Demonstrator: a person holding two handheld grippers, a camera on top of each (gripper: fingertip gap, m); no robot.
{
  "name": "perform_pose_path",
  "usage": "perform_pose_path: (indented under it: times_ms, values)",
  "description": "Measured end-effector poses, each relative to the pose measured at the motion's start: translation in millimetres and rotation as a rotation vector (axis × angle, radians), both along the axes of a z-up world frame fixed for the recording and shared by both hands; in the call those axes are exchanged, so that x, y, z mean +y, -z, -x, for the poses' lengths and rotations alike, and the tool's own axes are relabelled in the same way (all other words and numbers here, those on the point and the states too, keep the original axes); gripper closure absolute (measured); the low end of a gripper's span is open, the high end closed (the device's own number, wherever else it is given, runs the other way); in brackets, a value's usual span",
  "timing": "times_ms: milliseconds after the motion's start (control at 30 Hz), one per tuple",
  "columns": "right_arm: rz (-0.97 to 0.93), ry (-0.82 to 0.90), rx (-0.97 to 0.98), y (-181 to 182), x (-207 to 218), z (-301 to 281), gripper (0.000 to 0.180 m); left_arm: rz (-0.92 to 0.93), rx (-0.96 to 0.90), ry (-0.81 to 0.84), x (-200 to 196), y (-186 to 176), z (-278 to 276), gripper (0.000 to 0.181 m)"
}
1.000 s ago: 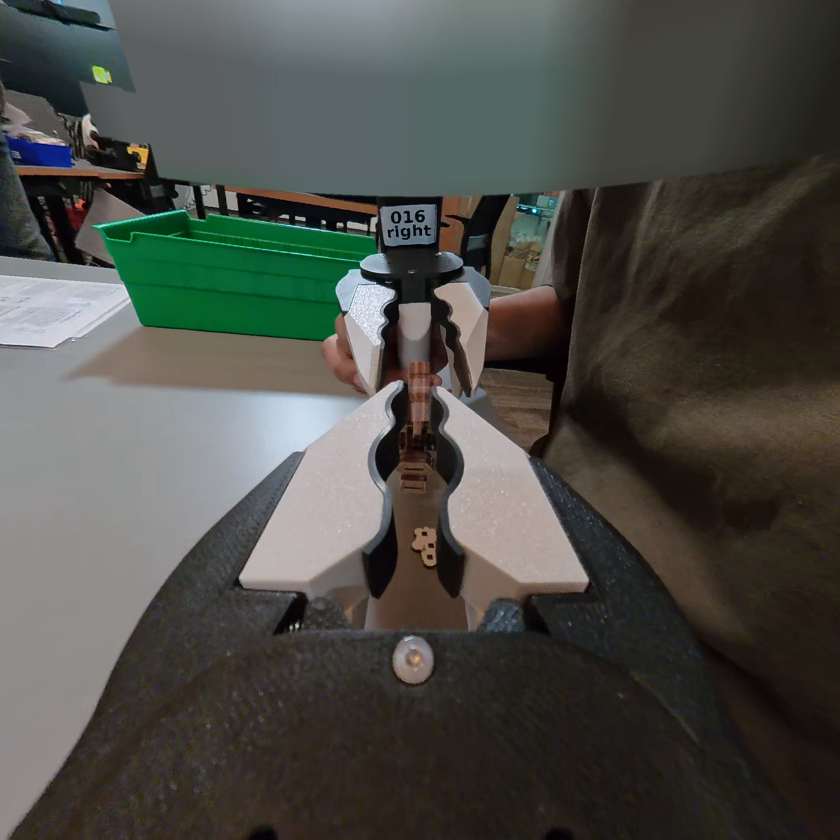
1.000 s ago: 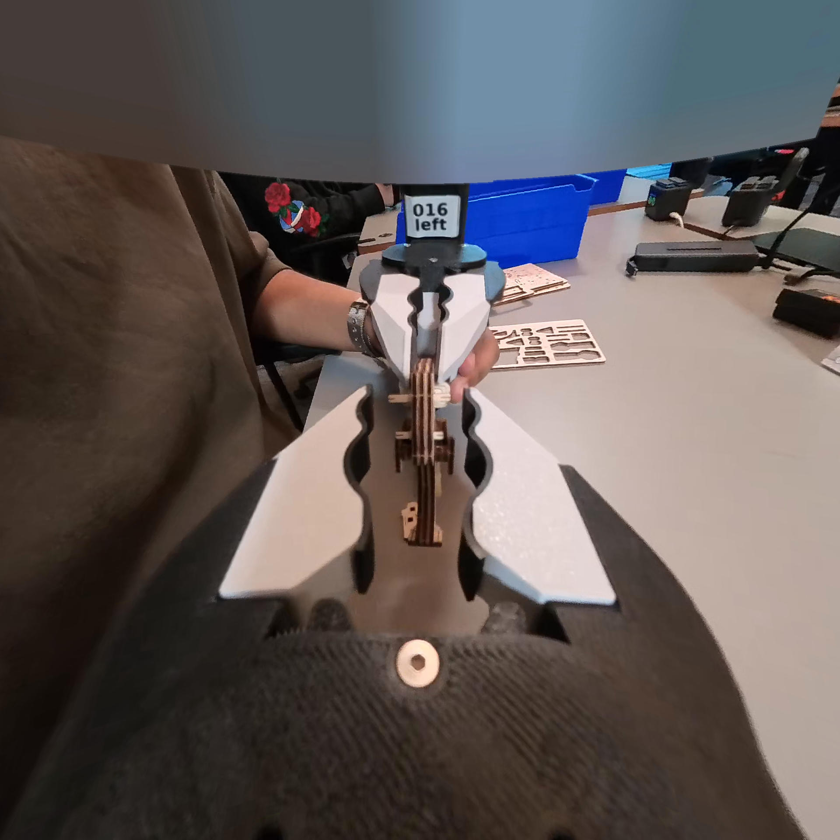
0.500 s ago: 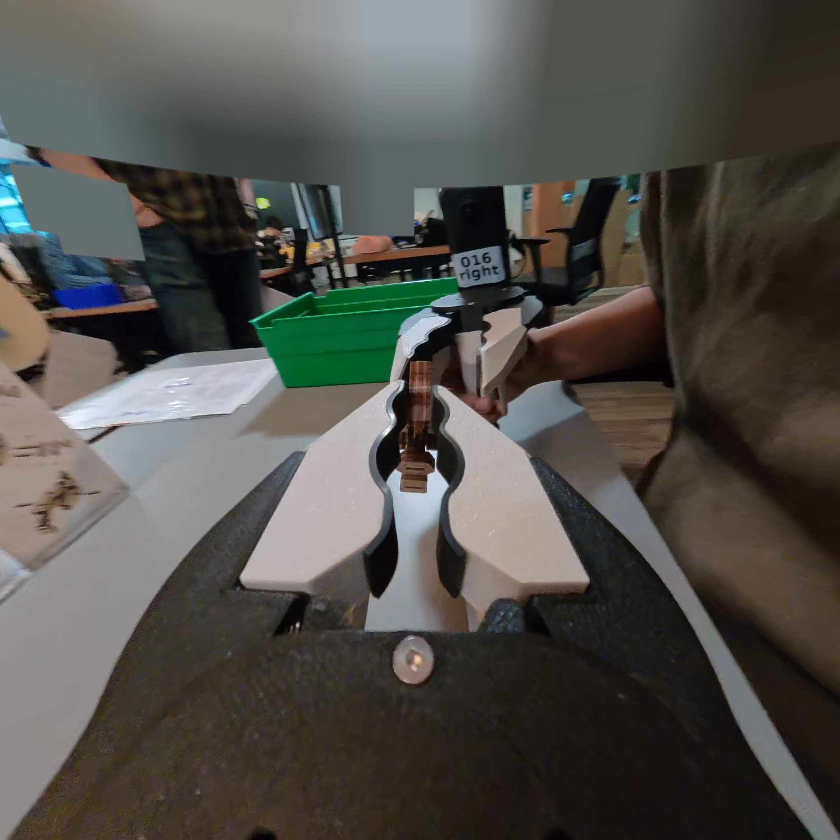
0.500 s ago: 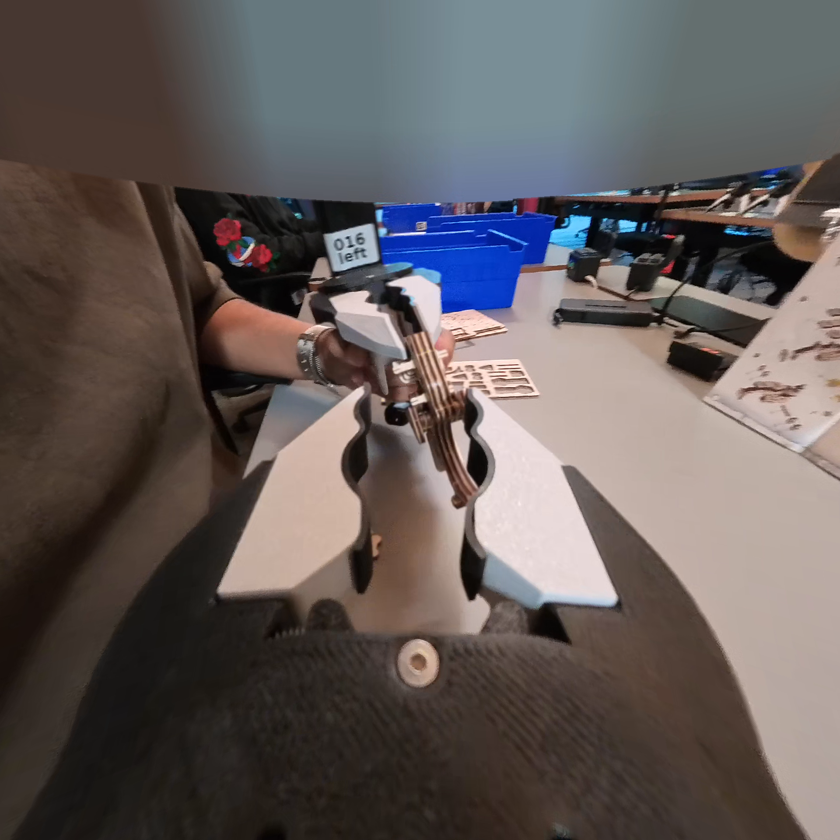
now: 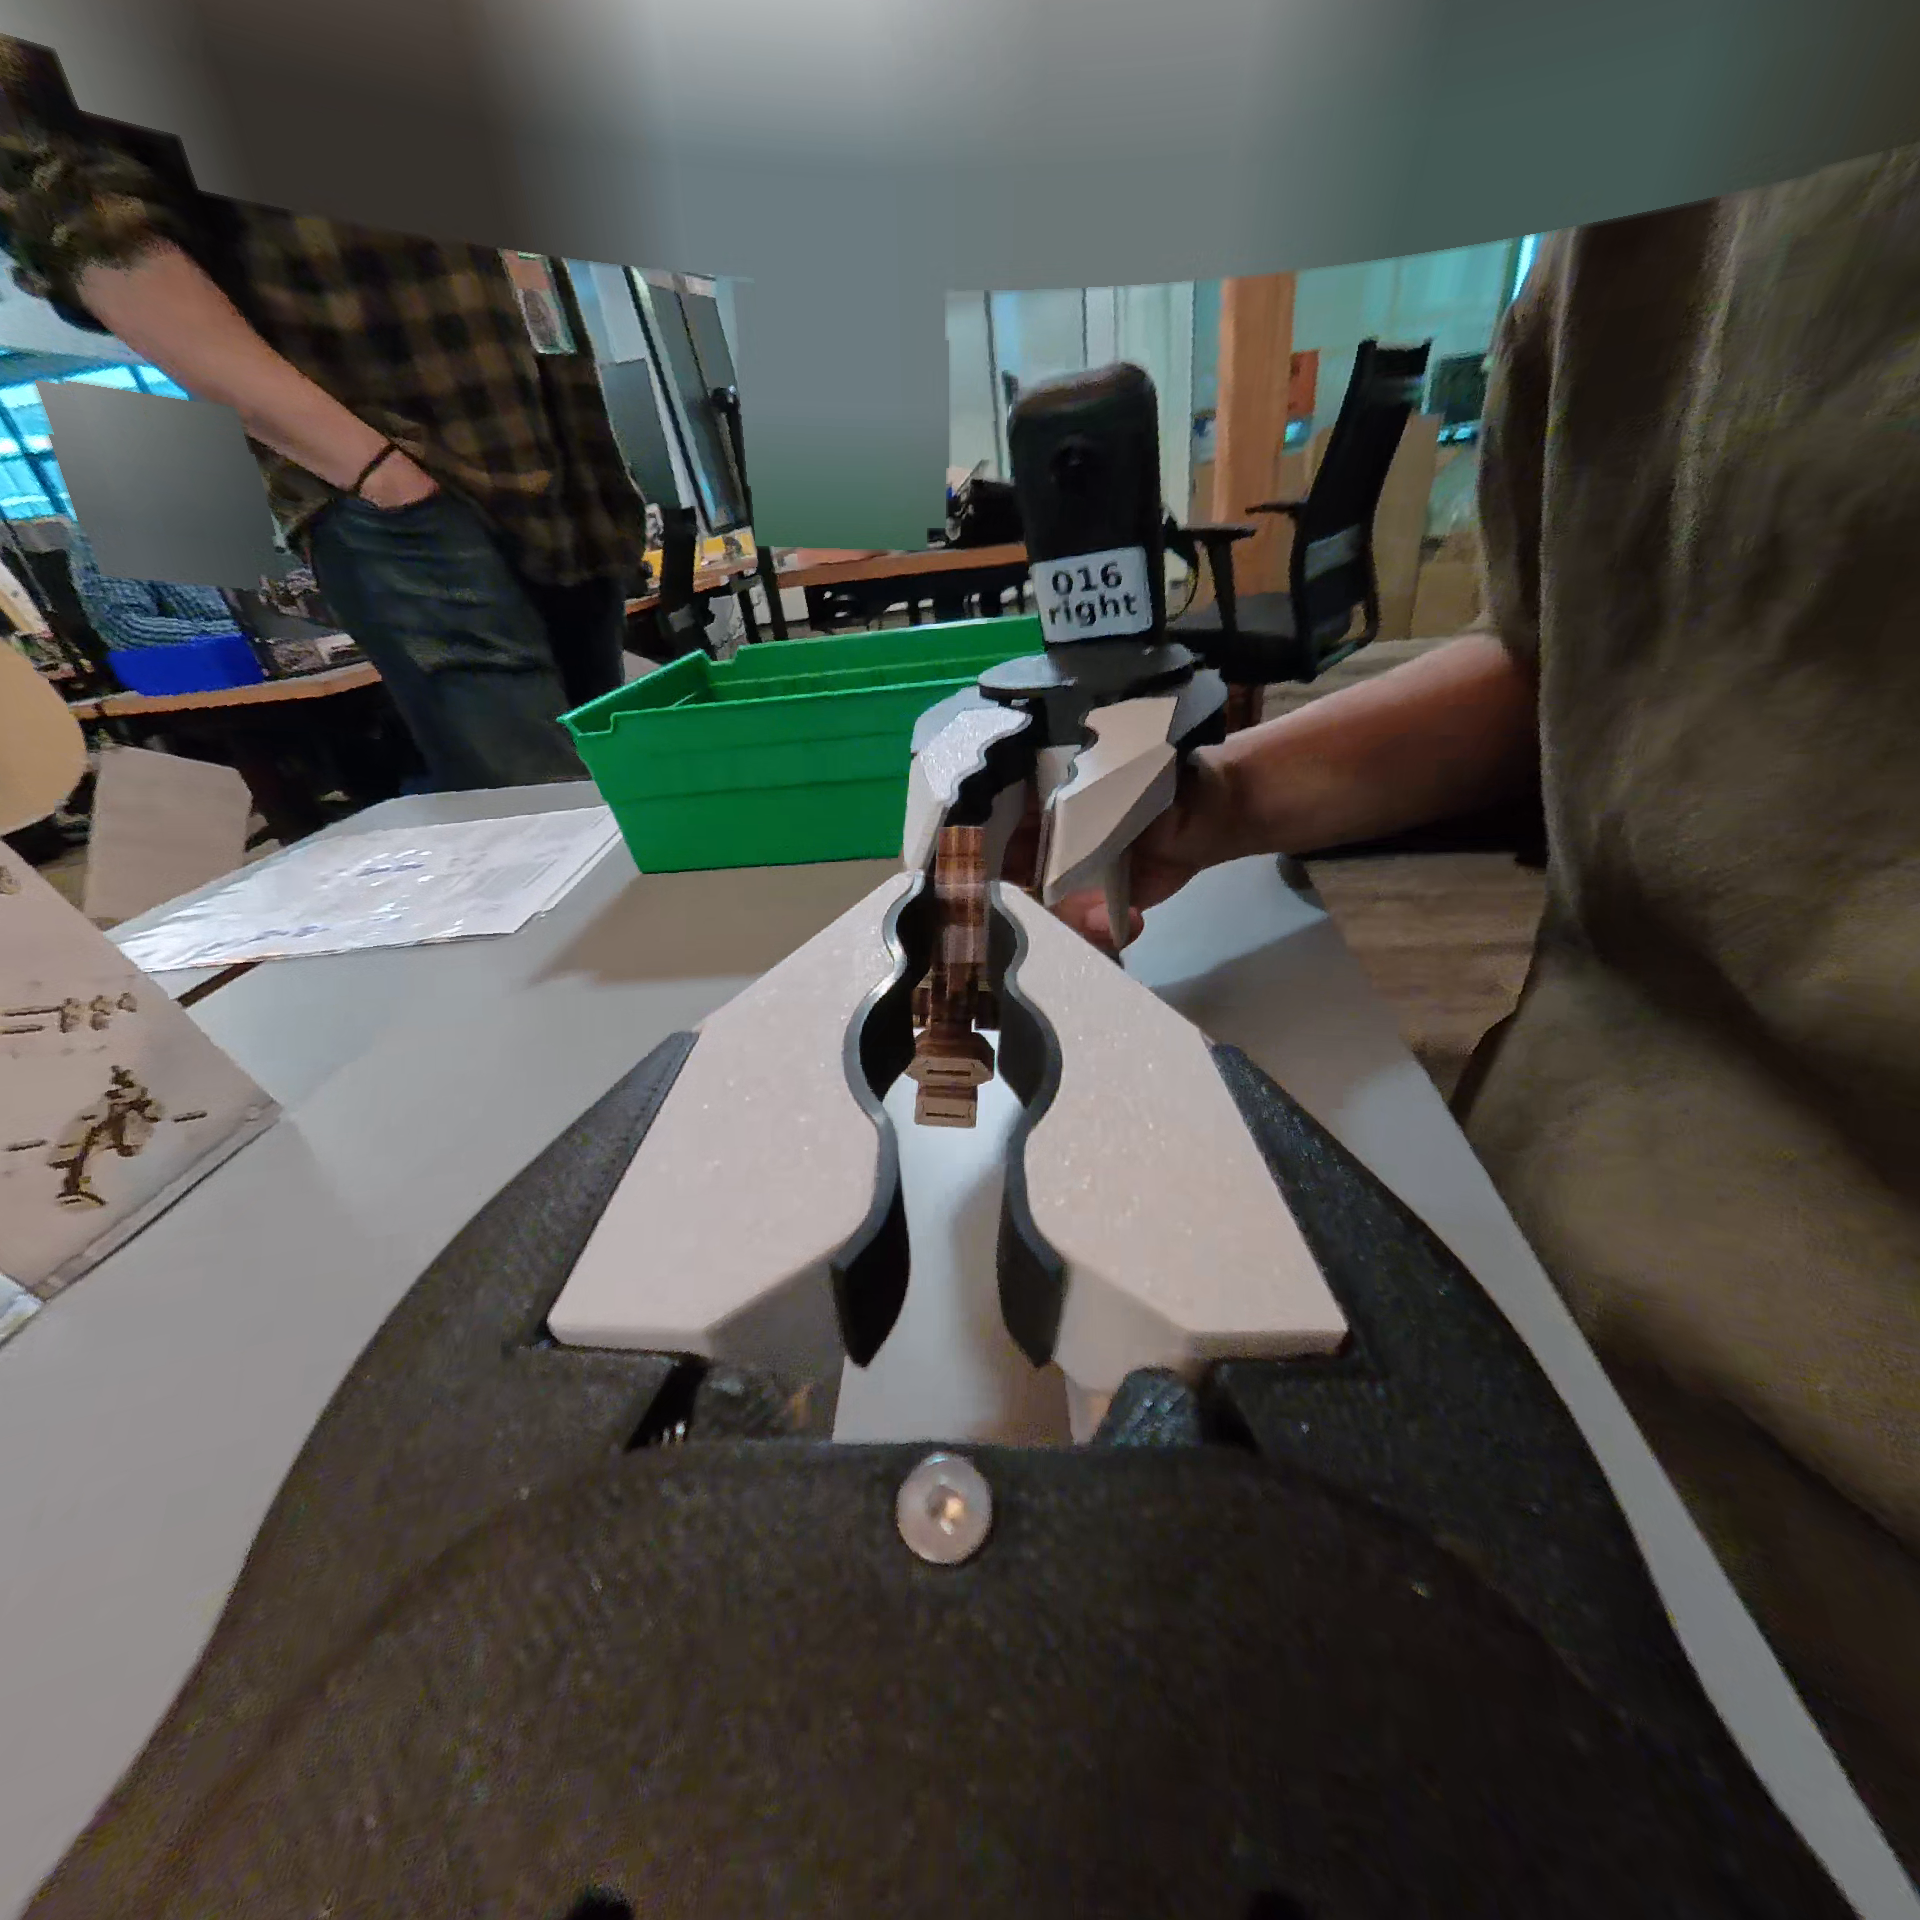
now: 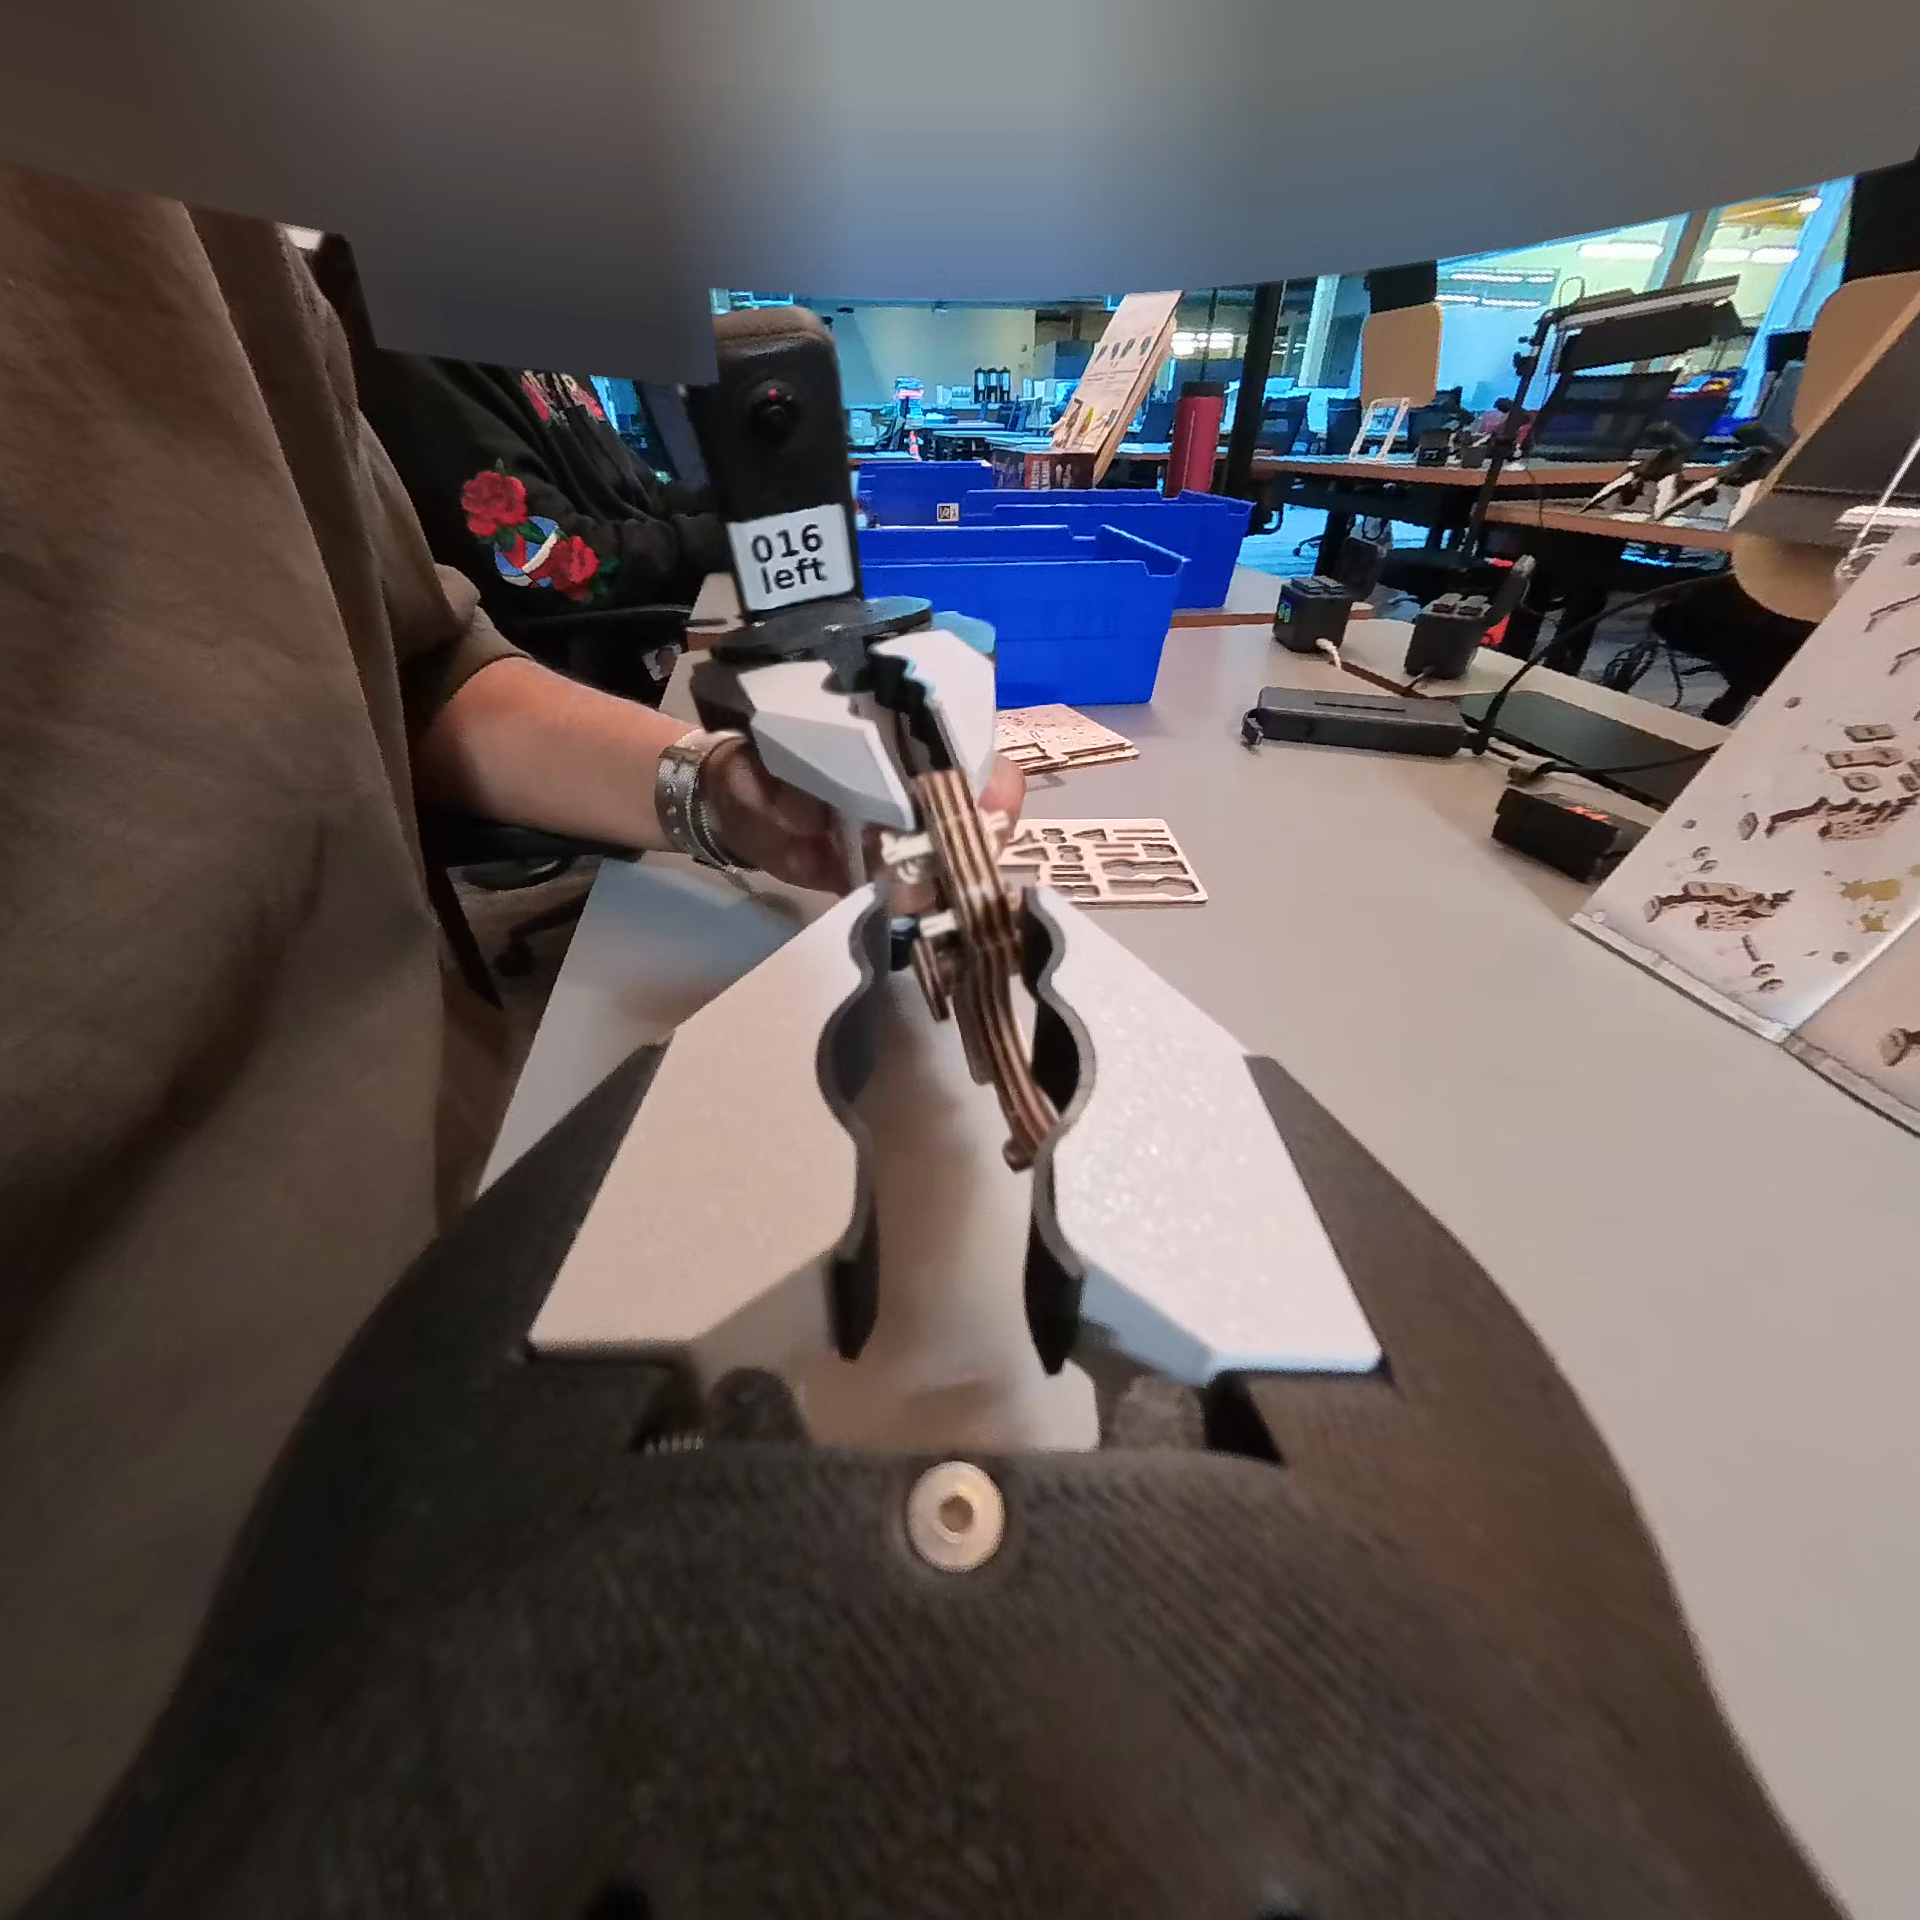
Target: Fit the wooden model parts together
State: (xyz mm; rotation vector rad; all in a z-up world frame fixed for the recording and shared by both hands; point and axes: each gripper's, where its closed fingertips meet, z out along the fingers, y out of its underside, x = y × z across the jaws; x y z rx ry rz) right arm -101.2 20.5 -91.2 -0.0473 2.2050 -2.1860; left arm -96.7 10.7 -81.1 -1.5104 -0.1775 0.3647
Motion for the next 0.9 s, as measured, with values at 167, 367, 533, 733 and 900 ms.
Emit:
perform_pose_path:
  times_ms: [167,367,533,733,900]
  values:
    - [-0.008,-0.012,0.028,1,-1,-5,0.162,-0.081,-0.07,0.072,-1,-7,-5,0.176]
    - [0.004,-0.028,0.025,-2,1,-8,0.171,-0.118,-0.118,0.129,-1,-10,-10,0.176]
    - [0.006,-0.075,-0.018,-3,1,-13,0.17,-0.135,-0.157,0.187,-1,-10,-15,0.176]
    - [-0.015,-0.117,-0.045,0,1,-19,0.172,-0.153,-0.172,0.222,-1,-11,-18,0.176]
    - [-0.026,-0.082,-0.032,-6,2,-13,0.173,-0.166,-0.179,0.195,-3,-12,-13,0.175]
